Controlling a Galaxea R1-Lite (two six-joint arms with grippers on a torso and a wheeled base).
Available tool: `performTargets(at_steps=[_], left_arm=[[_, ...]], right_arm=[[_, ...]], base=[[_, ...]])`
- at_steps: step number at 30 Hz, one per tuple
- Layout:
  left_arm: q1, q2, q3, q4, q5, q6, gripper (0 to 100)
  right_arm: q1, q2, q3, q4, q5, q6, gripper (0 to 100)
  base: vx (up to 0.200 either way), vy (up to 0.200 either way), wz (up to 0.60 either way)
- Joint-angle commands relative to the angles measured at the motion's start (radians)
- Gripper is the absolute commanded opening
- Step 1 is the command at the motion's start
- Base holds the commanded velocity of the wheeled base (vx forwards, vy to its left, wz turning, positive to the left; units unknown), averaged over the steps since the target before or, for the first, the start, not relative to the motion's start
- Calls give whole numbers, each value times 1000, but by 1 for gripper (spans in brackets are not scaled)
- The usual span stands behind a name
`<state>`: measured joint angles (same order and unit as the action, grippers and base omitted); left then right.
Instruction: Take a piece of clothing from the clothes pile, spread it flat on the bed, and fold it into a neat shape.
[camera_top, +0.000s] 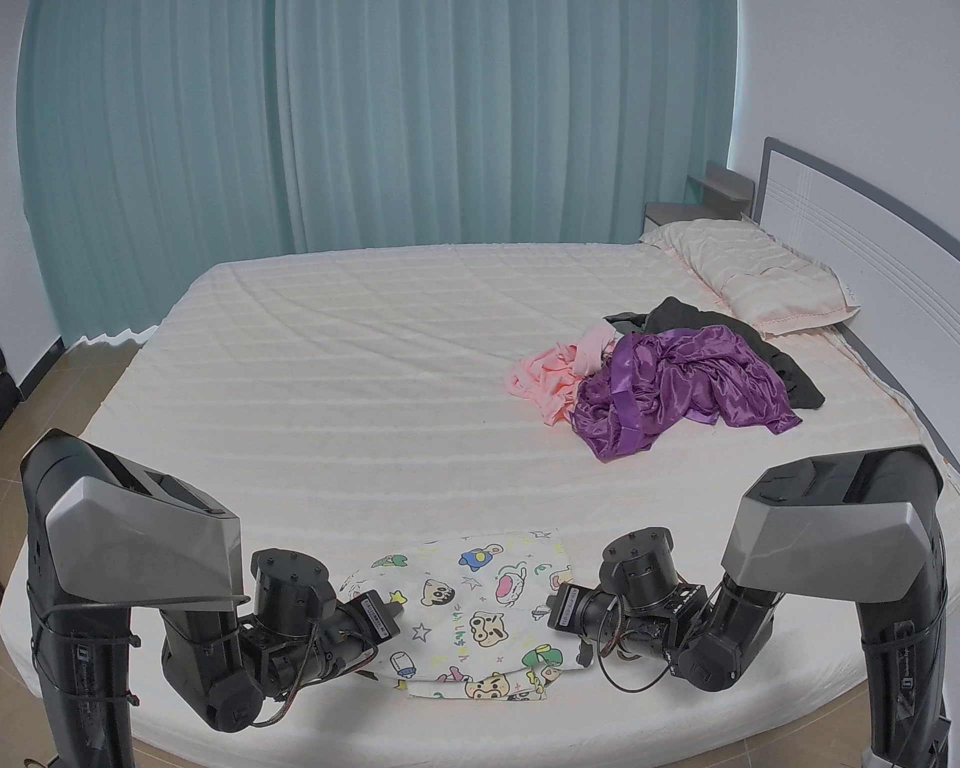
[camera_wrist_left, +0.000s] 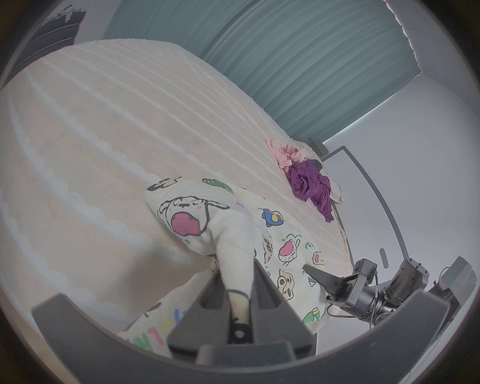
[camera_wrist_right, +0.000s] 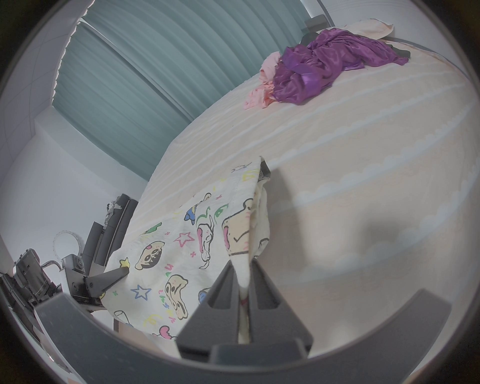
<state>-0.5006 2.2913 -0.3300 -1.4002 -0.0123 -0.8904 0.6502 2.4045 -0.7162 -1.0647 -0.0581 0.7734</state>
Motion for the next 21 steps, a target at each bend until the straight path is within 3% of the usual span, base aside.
performTargets(at_steps=[1, 6, 19, 20, 21], left_arm=[[1, 7, -1, 0, 0, 1, 0], [1, 7, 0, 0, 0, -1, 0], [1, 24, 9, -2, 3, -1, 0], [1, 24, 11, -2, 5, -1, 100], [1, 24, 12, -2, 5, -1, 100]], right_arm=[[0, 1, 1, 0, 0, 0, 0], [0, 5, 1, 0, -3, 0, 0], [2, 18, 6, -3, -6, -8, 0], [2, 19, 7, -3, -6, -9, 100], [2, 18, 7, -3, -6, -11, 100]], base=[[0, -200, 0], [0, -200, 0], [0, 0, 0], [0, 0, 0], [0, 0, 0]])
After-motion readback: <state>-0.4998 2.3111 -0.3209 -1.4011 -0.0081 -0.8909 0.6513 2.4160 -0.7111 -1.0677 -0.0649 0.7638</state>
